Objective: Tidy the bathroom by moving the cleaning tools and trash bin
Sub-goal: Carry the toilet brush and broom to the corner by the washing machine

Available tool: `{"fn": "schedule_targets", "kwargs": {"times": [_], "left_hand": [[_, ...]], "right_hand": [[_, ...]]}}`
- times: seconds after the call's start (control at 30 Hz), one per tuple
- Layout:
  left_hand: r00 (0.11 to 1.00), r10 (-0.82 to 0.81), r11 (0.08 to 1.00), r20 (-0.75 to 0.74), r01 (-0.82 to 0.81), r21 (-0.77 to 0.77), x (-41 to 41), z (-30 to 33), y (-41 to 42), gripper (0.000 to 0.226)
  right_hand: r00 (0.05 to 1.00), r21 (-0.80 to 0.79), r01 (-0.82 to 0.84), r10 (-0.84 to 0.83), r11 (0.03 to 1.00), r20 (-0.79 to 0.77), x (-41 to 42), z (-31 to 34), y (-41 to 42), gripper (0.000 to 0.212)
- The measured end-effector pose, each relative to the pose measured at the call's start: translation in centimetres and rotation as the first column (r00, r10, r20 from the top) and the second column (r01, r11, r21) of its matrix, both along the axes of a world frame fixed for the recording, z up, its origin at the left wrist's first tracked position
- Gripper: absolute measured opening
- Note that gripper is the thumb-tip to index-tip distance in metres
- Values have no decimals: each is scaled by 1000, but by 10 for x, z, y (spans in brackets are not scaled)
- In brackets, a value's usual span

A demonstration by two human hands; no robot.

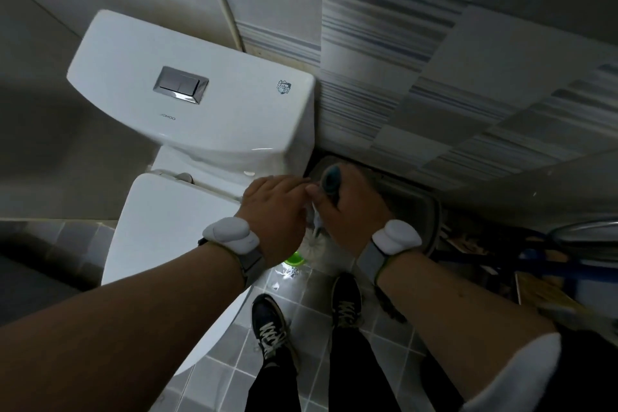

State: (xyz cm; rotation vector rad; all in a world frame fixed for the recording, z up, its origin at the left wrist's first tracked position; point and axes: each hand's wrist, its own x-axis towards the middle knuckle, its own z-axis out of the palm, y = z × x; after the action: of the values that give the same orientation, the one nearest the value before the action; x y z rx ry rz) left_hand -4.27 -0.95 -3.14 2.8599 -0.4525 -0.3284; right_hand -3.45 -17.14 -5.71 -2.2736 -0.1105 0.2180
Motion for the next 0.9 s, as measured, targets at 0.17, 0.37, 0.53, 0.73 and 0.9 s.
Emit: {"fn": "schedule_targets", "kwargs": {"times": [0.17,0.37,0.53,0.73,0.9], "left_hand": [[985,14,999,-174,-8,32,-28,-5,18,37],[908,166,983,-385,-183,-8,-57,-8,37,43],[844,270,952,-463,-306,-3,-81,-28,60,43],[806,288,943,-518,-333,6,-103,-43,81,44],[794,299,938,-530,-347,11,-109,-45,91,45]], "right_hand": [[987,-72,-46,34,996,-160,-26,-10,13,25],[909,-153,-122,49,981,-413,-60,-40,23,31],[893,-176,-146,53,974,-448,-80,-71,31,36],[881,-239,-145,16,960,-473,-96,-104,40,40],[859,-242,-180,32,953,-511,-102,-119,45,48]]}}
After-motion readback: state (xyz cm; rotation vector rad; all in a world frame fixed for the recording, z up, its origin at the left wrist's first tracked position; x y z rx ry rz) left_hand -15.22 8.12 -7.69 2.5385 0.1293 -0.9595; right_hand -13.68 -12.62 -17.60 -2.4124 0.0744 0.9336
